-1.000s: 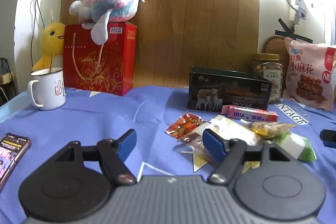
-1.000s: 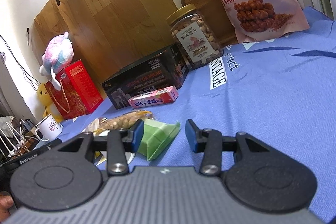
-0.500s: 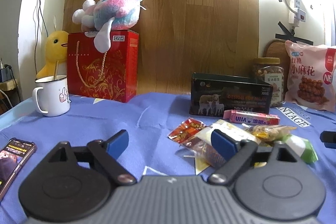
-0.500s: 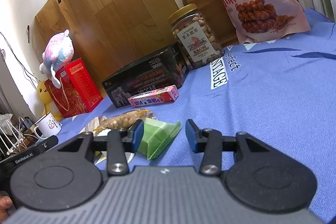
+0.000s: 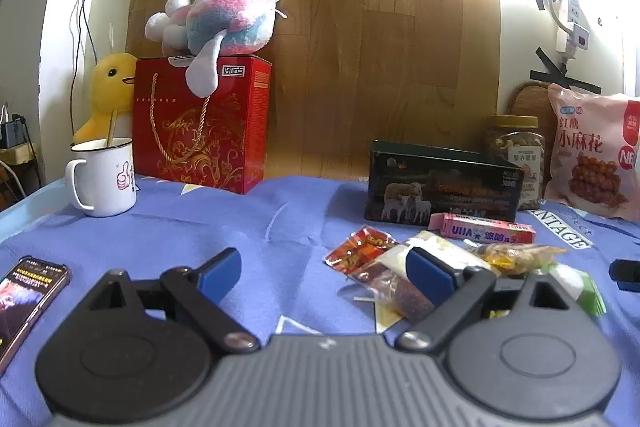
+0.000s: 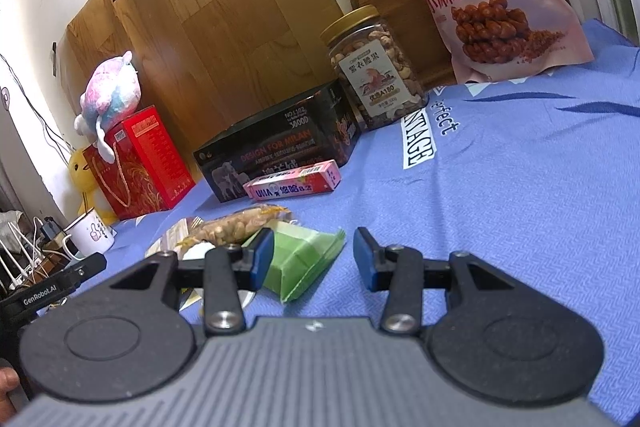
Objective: Organize snacks
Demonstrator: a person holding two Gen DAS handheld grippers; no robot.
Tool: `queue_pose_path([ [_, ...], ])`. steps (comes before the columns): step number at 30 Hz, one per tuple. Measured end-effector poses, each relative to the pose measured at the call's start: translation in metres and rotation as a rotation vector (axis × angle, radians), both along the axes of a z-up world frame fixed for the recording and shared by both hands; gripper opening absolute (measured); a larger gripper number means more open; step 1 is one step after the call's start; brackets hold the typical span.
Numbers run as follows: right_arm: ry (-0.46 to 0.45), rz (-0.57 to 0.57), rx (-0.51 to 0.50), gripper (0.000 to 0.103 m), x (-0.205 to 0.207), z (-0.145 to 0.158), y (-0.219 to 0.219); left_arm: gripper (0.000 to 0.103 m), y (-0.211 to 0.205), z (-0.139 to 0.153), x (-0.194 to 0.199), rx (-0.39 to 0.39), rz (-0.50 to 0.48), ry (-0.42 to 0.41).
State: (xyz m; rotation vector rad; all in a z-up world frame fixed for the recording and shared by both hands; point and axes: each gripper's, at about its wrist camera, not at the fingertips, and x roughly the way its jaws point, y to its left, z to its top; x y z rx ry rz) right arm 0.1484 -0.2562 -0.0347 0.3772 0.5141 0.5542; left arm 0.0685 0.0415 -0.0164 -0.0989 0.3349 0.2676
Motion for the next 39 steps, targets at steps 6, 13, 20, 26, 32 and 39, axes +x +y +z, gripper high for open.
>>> queue_pose_path([
  [6,-0.004,0.002,-0.016,0.047,0.0,0.0,0.001,0.095,0.0,0.001,-0.002,0.002,0.001,-0.01],
  [13,-0.006,0.003,-0.037,0.047,-0.001,0.002,0.005,0.095,0.001,0.002,-0.004,-0.004,0.001,-0.023],
  [20,-0.014,0.006,-0.072,0.047,-0.002,0.003,0.008,0.096,0.0,0.002,-0.006,-0.003,-0.002,-0.03],
  [26,-0.024,0.043,-0.056,0.047,-0.011,0.007,0.01,0.097,0.0,0.002,-0.005,-0.011,-0.004,-0.026],
  [32,-0.046,0.148,-0.034,0.049,-0.019,0.019,0.034,0.097,0.001,0.001,-0.003,-0.021,-0.014,-0.012],
  [39,-0.05,0.198,-0.131,0.051,-0.005,0.025,0.075,0.097,0.0,0.0,-0.004,-0.028,-0.027,-0.016],
])
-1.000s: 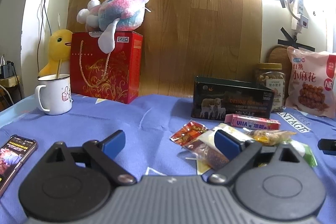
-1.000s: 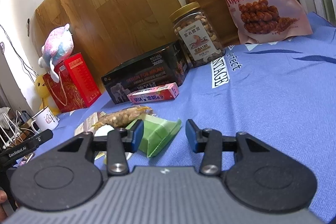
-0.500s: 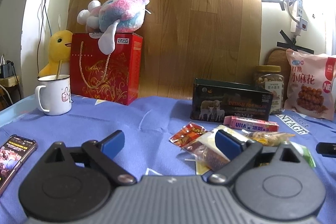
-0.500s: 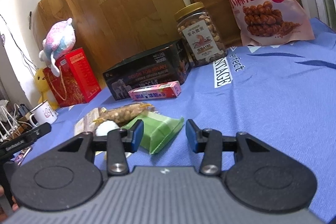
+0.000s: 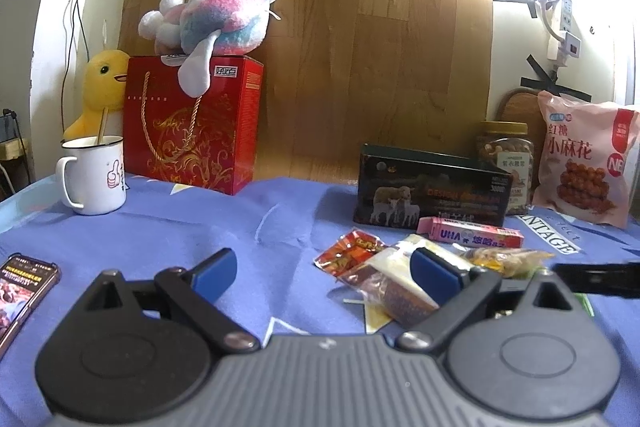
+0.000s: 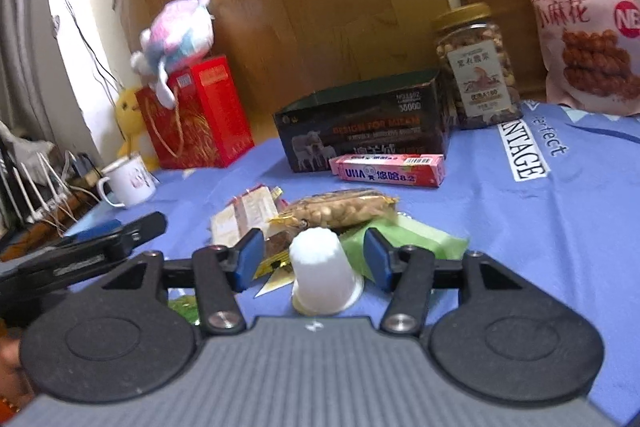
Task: Organize snacks
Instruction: 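Grasp the white yogurt cup with the right tool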
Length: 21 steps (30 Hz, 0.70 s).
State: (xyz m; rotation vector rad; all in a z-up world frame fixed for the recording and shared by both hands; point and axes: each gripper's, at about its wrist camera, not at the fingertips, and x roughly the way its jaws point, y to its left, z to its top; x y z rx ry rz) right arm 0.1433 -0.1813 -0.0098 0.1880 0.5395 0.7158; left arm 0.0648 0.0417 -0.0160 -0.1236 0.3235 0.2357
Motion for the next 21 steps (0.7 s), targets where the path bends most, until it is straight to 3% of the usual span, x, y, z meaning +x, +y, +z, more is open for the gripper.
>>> queue_pose_path([
  [2,0.037,0.005,-0.015,0.034,0.006,-0.003,0.005,0.097,0.0,0.0,0.0,-0.004,-0.001,0.0],
  [10,0.117,-0.052,0.102,0.034,-0.035,-0.012,-0.051,0.097,0.005,0.001,0.002,-0.054,-0.069,0.007],
  [16,0.12,-0.128,0.116,0.033,-0.069,-0.021,-0.078,0.096,-0.022,0.018,0.002,-0.121,-0.262,0.033],
  [21,0.136,-0.132,0.113,0.033,-0.071,-0.03,-0.079,0.096,-0.046,0.024,0.003,-0.209,-0.369,0.065],
])
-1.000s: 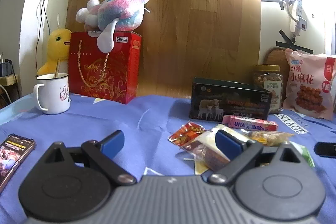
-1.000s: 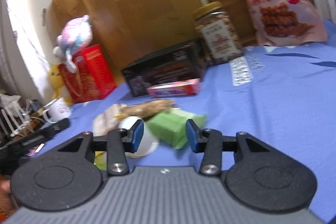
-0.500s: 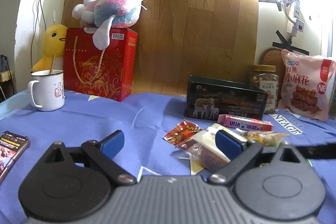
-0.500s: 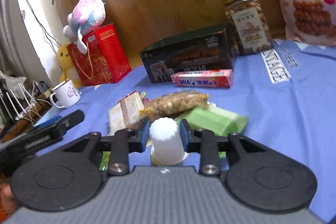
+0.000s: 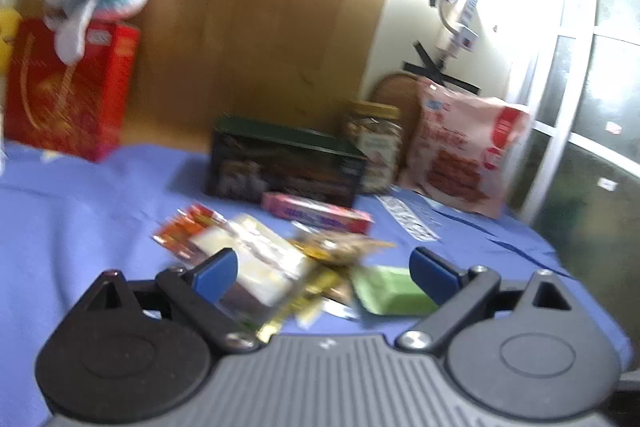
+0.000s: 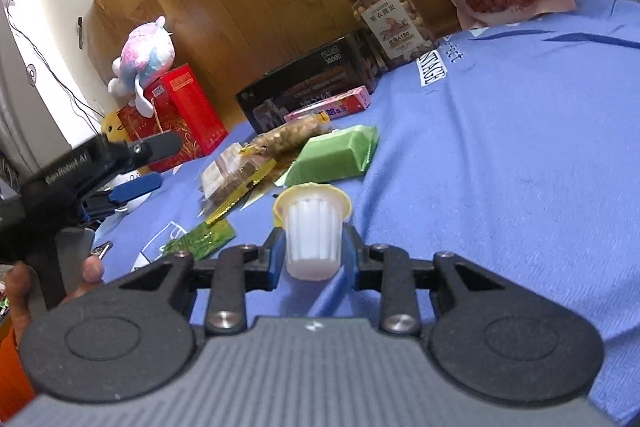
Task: Organize snacks
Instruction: 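Grasp the white yogurt cup with the right tool, then hold the white cup lifted in the right tool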
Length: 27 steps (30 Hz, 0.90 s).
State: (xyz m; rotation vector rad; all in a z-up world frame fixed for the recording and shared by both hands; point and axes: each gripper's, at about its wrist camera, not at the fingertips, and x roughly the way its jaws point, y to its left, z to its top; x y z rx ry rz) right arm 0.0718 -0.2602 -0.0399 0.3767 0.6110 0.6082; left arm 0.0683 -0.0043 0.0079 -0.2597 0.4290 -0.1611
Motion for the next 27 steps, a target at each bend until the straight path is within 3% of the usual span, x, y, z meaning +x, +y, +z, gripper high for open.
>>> queue_pose_path([
  [12,-0.042,0.025,-0.039,0.035,-0.003,-0.003,0.007,0.096,-0.007,-0.007,0.004,-0.032,-0.091,0.096],
  [20,-0.127,0.042,-0.156,0.035,-0.013,-0.004,0.023,0.096,-0.018,-0.012,0.011,-0.047,-0.179,0.147],
  [27,-0.158,0.041,-0.176,0.035,-0.015,-0.007,0.025,0.096,-0.022,-0.013,0.013,-0.06,-0.221,0.16],
])
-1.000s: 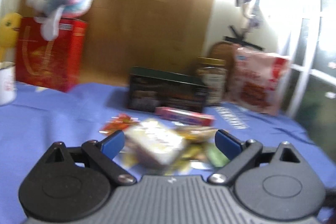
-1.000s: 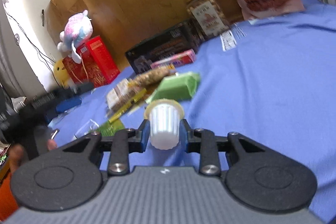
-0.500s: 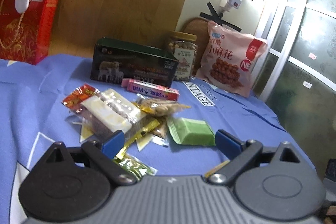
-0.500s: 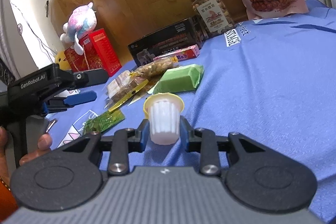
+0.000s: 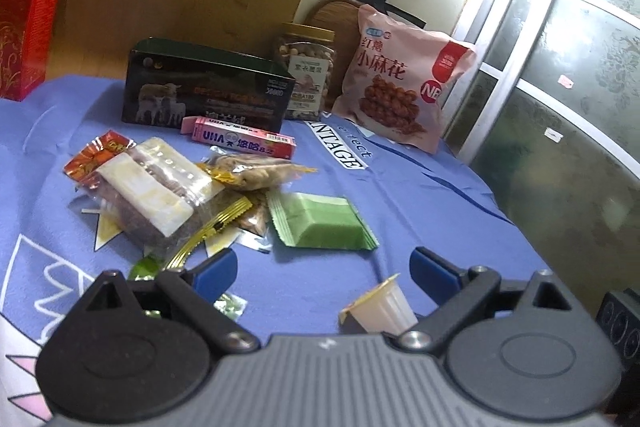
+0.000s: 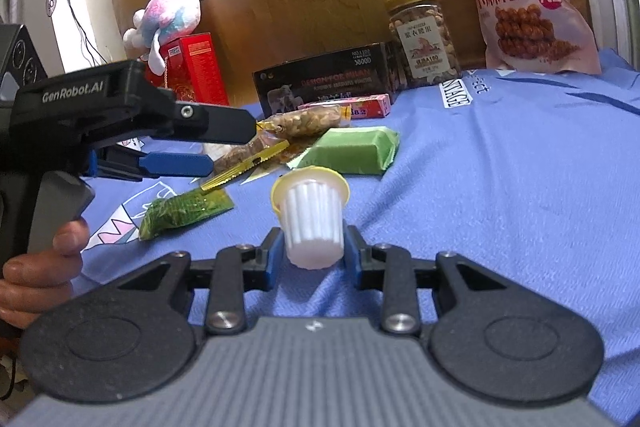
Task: Organize snacks
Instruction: 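Hold the white cup lifted in the right tool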
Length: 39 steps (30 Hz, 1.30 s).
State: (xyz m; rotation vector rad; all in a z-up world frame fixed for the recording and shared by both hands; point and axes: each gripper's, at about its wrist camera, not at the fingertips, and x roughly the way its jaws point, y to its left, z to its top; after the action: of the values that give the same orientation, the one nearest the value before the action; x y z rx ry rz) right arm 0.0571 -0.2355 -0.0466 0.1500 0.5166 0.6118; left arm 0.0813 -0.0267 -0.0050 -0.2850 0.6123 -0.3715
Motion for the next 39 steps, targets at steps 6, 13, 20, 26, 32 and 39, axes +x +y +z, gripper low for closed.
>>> queue_pose_path([
  [6,-0.023,-0.003,-0.01,0.036,-0.004,-0.001,0.002,0.096,0.0,-0.001,0.0,-0.001,-0.004,0.008],
  [13,-0.028,-0.007,-0.004,0.036,-0.006,-0.002,0.001,0.096,0.001,0.0,-0.001,-0.002,0.002,0.007],
  [20,-0.032,-0.007,0.0,0.036,-0.008,-0.003,0.0,0.096,0.001,0.0,-0.004,0.004,0.01,0.01],
  [26,-0.032,-0.007,0.001,0.036,-0.008,-0.003,-0.001,0.096,0.002,0.001,-0.005,0.005,0.014,0.011],
  [32,-0.035,-0.011,0.001,0.036,-0.01,-0.004,0.0,0.096,0.004,0.002,-0.008,0.006,0.021,0.012],
  [39,-0.035,-0.011,0.001,0.036,-0.011,-0.004,0.0,0.096,0.005,0.003,-0.011,0.006,0.022,0.01],
])
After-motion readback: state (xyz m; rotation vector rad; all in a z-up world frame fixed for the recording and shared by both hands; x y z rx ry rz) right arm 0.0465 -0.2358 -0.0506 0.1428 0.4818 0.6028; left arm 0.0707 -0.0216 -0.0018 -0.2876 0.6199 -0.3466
